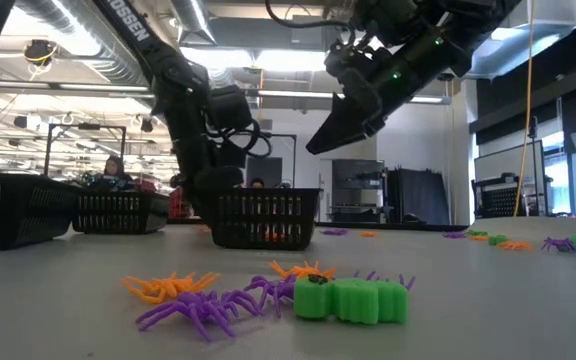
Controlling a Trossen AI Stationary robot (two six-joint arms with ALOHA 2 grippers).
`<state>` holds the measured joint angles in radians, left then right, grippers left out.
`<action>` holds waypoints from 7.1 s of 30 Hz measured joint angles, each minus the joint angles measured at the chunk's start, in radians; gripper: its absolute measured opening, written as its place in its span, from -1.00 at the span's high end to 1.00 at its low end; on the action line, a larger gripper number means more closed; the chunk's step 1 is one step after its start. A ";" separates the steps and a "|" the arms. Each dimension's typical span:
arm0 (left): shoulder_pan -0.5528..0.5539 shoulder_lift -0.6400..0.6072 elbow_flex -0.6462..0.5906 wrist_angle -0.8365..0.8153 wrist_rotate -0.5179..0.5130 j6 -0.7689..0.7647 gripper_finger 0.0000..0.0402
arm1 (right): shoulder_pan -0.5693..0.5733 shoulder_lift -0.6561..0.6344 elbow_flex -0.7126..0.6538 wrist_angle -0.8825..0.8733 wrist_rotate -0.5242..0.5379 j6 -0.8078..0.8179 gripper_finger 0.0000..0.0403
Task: Sort Halloween decoration
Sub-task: Put the orange spider toy into the bottom right black basket, then put the green alien toy into the top left black basket
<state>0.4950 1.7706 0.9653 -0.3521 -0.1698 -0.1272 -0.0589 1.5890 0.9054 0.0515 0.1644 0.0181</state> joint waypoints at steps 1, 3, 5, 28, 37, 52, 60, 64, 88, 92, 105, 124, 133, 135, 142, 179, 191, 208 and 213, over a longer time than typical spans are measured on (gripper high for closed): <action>-0.002 0.000 0.004 0.001 -0.006 0.000 0.33 | 0.000 0.000 0.000 -0.001 0.000 0.001 0.34; -0.005 0.000 0.010 -0.006 -0.012 0.000 0.33 | 0.000 0.000 0.000 0.000 0.000 0.002 0.34; -0.005 0.000 0.030 -0.031 -0.026 0.000 0.33 | 0.000 0.000 0.000 -0.001 0.000 0.002 0.34; -0.007 0.034 0.036 -0.131 0.008 -0.075 0.33 | 0.000 0.000 0.000 -0.001 -0.001 0.011 0.34; -0.007 0.054 0.037 -0.130 0.019 -0.022 0.41 | 0.000 0.000 0.000 -0.001 -0.001 0.010 0.34; -0.020 0.061 0.118 -0.239 -0.014 -0.026 0.99 | 0.000 0.000 0.000 -0.002 -0.001 0.010 0.34; -0.091 0.060 0.190 -0.323 -0.099 -0.019 1.00 | 0.000 0.000 0.000 -0.002 0.015 0.010 0.34; -0.156 0.059 0.232 -0.349 -0.101 0.007 1.00 | 0.000 0.000 0.000 -0.008 0.062 0.002 0.34; -0.542 -0.150 0.228 -0.312 -0.244 -0.073 1.00 | 0.272 -0.244 -0.108 -0.123 0.312 0.111 0.34; -0.607 -0.213 0.153 -0.104 -0.185 -0.050 1.00 | 0.340 -0.330 -0.169 -0.111 0.391 0.194 0.34; -0.662 -0.206 0.006 0.140 -0.185 -0.193 1.00 | 0.479 -0.350 -0.287 0.021 0.457 0.449 0.34; -0.703 -0.205 -0.090 0.268 -0.308 -0.241 0.24 | 0.523 -0.211 -0.286 0.135 0.503 0.500 0.34; -0.726 -0.205 -0.090 0.333 -0.265 -0.107 0.03 | 0.523 -0.211 -0.286 0.133 0.572 0.415 0.34; -0.728 -0.204 -0.090 0.333 -0.265 -0.040 0.03 | 0.523 -0.211 -0.286 0.132 0.606 0.388 0.34; -0.728 -0.194 -0.089 0.332 -0.295 0.181 0.02 | 0.522 -0.211 -0.286 0.134 0.723 0.307 0.34; -0.681 -0.193 -0.089 0.326 -0.219 0.182 0.02 | 0.246 0.124 -0.085 0.381 0.288 0.106 0.34; -0.682 -0.254 -0.051 0.318 -0.180 0.137 0.02 | 0.319 -0.156 -0.085 -0.046 0.442 0.194 0.34; -0.539 -0.419 -0.248 0.522 -0.086 0.113 0.02 | 0.399 -0.223 -0.115 -0.957 0.532 1.212 0.34; -0.472 -0.475 -0.322 0.641 -0.024 0.079 0.02 | 0.362 -0.215 -0.190 -0.971 0.446 1.326 0.34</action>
<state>0.0231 1.2952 0.6433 0.2894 -0.1935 -0.0479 0.3033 1.3736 0.7155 -0.9199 0.6100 1.3443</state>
